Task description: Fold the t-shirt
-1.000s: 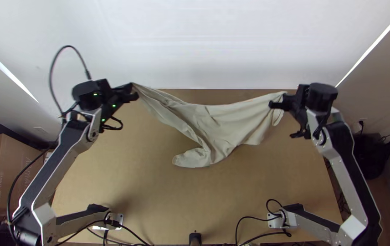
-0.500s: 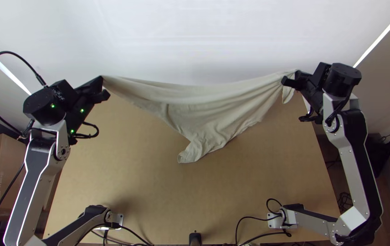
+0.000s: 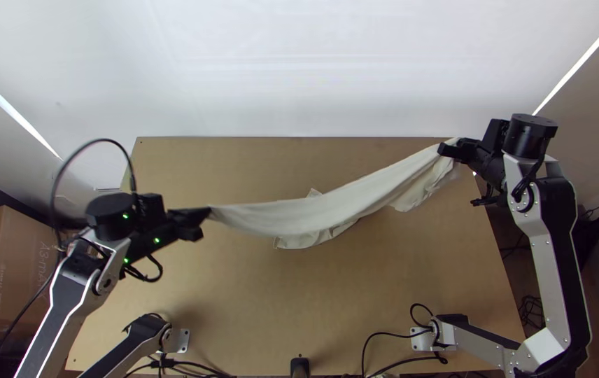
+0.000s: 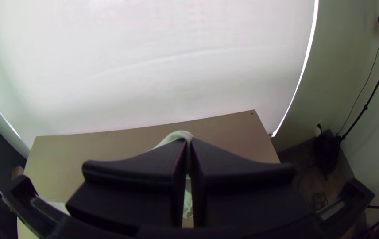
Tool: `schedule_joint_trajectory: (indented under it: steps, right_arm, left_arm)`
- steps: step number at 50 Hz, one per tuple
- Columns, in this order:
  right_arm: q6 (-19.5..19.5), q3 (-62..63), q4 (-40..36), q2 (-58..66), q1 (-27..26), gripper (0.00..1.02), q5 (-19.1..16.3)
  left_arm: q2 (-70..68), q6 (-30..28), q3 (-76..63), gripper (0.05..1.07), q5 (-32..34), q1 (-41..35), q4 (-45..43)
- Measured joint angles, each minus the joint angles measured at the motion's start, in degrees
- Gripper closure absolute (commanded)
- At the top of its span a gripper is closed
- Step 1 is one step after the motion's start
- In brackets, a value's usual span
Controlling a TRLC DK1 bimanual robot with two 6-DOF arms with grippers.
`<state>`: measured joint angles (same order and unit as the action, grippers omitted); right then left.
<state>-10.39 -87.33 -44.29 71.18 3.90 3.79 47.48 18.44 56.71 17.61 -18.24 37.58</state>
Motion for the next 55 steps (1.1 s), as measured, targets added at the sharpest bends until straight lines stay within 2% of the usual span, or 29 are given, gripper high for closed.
schedule_joint_trajectory:
  steps: [13, 29, 30, 31, 32, 35, 36, 44, 55]
  right_arm:
    - [0.52, 5.53, -1.99, -0.07, -1.11, 1.0, -0.2]
    - [-0.52, 15.17, -5.31, -2.56, -4.2, 1.0, -0.17]
    - [-0.52, 16.04, -5.55, -3.06, -4.42, 1.0, -0.17]
    - [-0.52, 16.63, -5.62, -3.39, -4.61, 1.0, -0.17]
    - [-0.52, 17.55, -5.62, -3.91, -4.83, 1.0, -0.17]
    - [-0.52, 19.63, -5.66, -5.07, -5.46, 1.0, -0.17]
    - [-0.52, 20.28, -5.81, -5.35, -5.66, 1.0, -0.17]
    - [-0.52, 23.93, -6.05, -6.27, -7.1, 1.0, -0.17]
    - [-0.55, 28.96, -6.4, -6.32, -7.78, 1.0, -0.17]
  left_arm:
    - [-3.13, 3.32, -8.46, 1.05, -3.28, -19.19, 0.79]
    - [-1.57, 4.09, -13.44, 1.04, 1.51, -26.05, 0.87]
    - [-1.36, 4.09, -13.77, 1.0, 1.51, -26.21, 0.31]
    - [-1.2, 4.07, -14.05, 0.91, 1.51, -26.32, -0.17]
    - [-1.11, 4.04, -14.4, 0.77, 1.51, -26.45, -1.09]
    - [-1.09, 3.87, -15.21, 0.16, 1.49, -26.56, -3.06]
    - [-1.07, 3.85, -15.37, 0.08, 1.51, -26.53, -3.52]
    - [1.64, 1.97, -15.47, 0.1, 1.75, -23.61, -4.81]
    - [11.85, -0.48, -11.21, 0.1, 1.95, -10.84, -5.79]
